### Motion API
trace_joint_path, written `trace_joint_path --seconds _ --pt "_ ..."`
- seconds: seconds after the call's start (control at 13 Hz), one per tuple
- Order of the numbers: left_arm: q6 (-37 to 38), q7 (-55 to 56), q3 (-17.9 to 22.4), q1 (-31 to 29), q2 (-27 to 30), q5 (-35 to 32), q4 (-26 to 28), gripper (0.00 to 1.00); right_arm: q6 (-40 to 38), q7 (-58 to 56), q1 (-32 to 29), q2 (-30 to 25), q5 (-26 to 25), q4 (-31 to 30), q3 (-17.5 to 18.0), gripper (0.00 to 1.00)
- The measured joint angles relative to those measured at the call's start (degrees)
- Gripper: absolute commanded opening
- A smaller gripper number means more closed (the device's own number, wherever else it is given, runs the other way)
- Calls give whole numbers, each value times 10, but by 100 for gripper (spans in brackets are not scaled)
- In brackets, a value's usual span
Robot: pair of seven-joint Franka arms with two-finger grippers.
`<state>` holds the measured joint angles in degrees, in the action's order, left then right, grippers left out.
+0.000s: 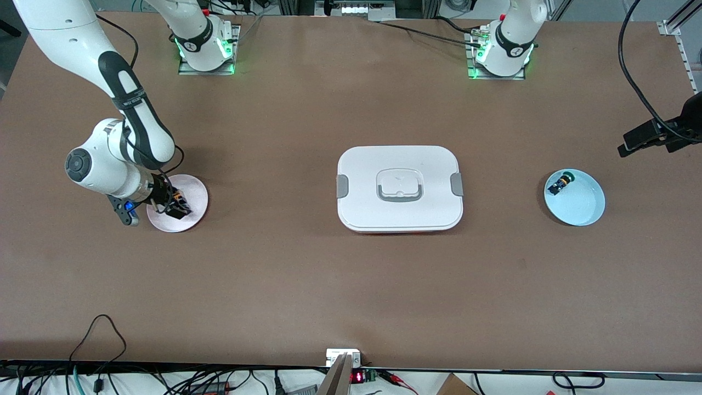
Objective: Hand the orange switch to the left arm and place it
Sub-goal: 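Close the right gripper on the orange switch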
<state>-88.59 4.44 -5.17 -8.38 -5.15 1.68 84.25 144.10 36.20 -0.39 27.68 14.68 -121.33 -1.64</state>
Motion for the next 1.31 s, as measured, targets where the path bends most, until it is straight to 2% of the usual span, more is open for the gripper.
trace_joint_path --seconds 0.08,0.15,0.23,0.54,0.85,1.16,1.31 --pt "0 0 0 0 0 0 0 100 0 0 0 0 0 0 0 65" --pt "0 0 0 0 0 0 0 100 0 -1 0 0 0 0 0 53" --pt "0 0 0 0 0 0 0 100 0 -3 0 0 0 0 0 47" --pt "0 0 0 0 0 0 0 100 0 -41 1 -1 -1 0 0 36" --pt "0 0 0 0 0 0 0 100 0 -122 10 -3 -1 2 1 29" --pt "0 0 0 0 0 0 0 100 -13 -193 17 -19 -5 10 1 28" --pt "0 0 0 0 0 0 0 100 -63 -196 20 -38 -38 26 1 28"
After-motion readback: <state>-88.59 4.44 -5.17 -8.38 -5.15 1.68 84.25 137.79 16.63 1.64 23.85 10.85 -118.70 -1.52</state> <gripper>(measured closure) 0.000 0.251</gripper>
